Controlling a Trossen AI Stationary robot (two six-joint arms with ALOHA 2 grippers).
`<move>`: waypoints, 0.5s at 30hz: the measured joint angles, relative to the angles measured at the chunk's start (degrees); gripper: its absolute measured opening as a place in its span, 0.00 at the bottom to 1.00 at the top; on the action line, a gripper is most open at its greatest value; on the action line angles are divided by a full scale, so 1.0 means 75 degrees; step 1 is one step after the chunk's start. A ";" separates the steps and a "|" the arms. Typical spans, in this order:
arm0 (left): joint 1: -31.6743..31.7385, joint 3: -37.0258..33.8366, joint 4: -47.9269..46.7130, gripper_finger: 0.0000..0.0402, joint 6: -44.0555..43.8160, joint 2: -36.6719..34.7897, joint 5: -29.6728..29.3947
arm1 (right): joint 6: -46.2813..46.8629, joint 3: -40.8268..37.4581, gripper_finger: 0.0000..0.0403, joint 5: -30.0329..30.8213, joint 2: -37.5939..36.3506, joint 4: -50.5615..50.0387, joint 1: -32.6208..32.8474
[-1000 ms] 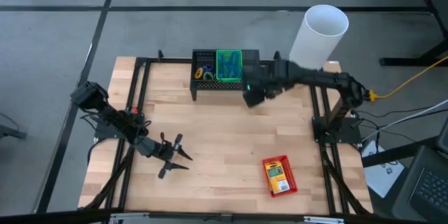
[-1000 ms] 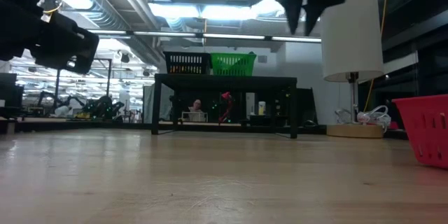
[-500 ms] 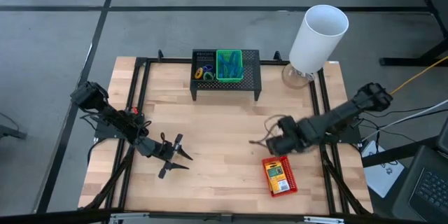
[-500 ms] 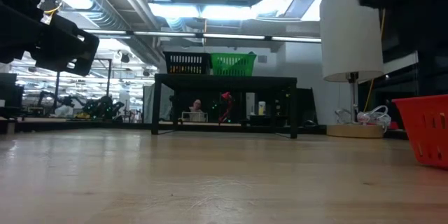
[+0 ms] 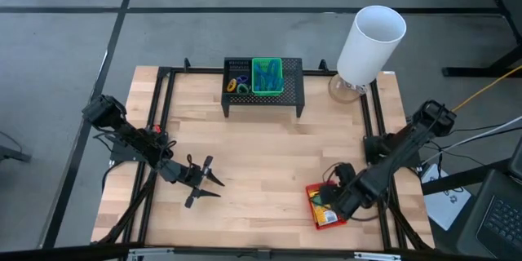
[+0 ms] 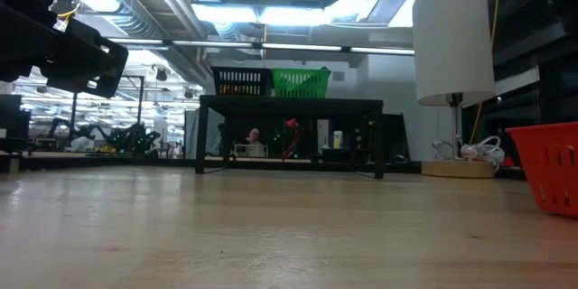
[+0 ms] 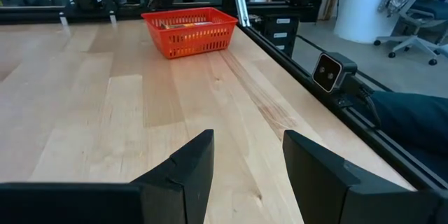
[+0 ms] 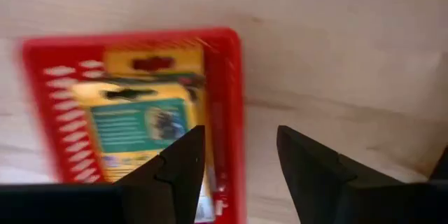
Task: Pick & Place Office Desk Supplies
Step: Put the red basket on the shelf
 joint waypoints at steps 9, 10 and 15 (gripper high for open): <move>0.0001 0.0000 -0.0003 0.42 0.0018 0.0000 0.0050 | 0.0370 -0.0228 0.44 -0.0177 0.0584 0.0937 0.0325; 0.0003 0.0000 -0.0003 0.42 0.0021 0.0000 0.0047 | 0.0358 -0.0228 0.44 -0.0143 0.0666 0.0972 0.0325; 0.0003 0.0000 -0.0016 0.42 0.0004 0.0000 0.0052 | 0.0334 -0.0222 0.44 -0.0319 0.1120 0.1284 0.0331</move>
